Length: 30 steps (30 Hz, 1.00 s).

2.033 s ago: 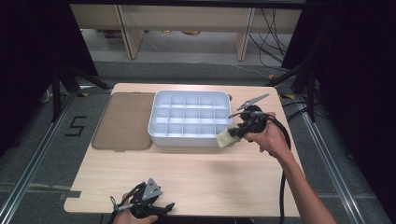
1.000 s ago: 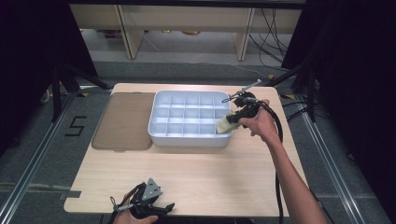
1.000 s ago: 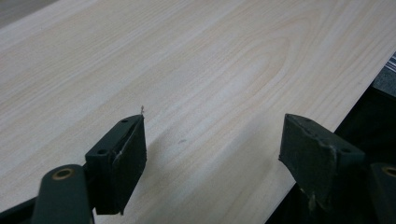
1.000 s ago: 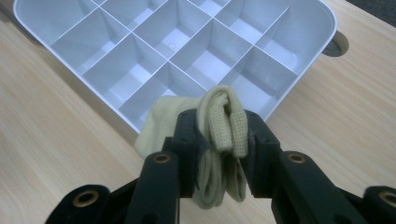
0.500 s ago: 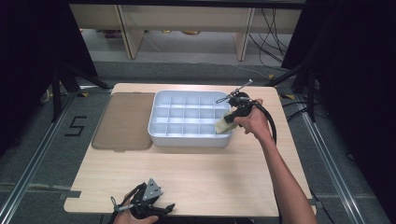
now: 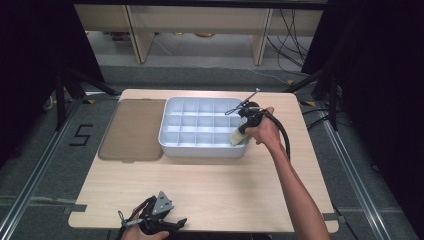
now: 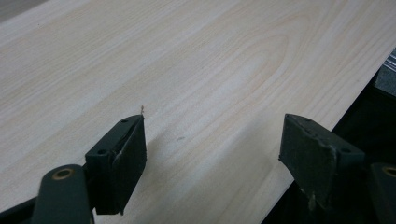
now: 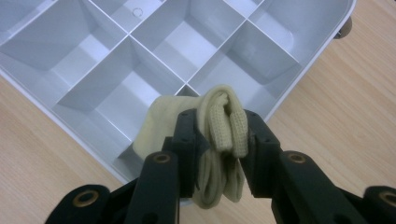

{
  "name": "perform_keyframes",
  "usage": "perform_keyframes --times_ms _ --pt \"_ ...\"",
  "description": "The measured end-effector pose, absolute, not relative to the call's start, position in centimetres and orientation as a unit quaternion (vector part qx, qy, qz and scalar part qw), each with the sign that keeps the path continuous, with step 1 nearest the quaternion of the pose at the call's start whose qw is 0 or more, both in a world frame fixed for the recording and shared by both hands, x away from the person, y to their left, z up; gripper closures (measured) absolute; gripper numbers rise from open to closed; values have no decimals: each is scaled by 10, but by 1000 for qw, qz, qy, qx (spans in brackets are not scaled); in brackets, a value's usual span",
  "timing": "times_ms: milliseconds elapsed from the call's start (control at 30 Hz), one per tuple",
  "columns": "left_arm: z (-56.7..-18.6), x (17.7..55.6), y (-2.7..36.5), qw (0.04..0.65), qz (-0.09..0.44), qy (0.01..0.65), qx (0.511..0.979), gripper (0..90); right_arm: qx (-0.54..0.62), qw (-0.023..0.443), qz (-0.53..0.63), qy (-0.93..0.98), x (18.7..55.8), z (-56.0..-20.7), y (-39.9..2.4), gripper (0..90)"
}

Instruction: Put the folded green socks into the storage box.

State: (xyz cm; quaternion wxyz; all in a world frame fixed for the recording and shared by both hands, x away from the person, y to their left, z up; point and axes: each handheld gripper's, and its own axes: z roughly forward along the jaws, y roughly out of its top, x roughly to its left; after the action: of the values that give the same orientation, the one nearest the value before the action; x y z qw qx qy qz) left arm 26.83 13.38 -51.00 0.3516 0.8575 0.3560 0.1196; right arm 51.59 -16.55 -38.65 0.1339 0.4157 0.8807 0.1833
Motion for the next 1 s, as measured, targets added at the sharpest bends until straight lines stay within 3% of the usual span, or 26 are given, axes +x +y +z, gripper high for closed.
perform_keyframes --times_ms 1000 --pt "-509 268 135 346 117 352 862 221 377 186 114 900 516 -406 -145 704"
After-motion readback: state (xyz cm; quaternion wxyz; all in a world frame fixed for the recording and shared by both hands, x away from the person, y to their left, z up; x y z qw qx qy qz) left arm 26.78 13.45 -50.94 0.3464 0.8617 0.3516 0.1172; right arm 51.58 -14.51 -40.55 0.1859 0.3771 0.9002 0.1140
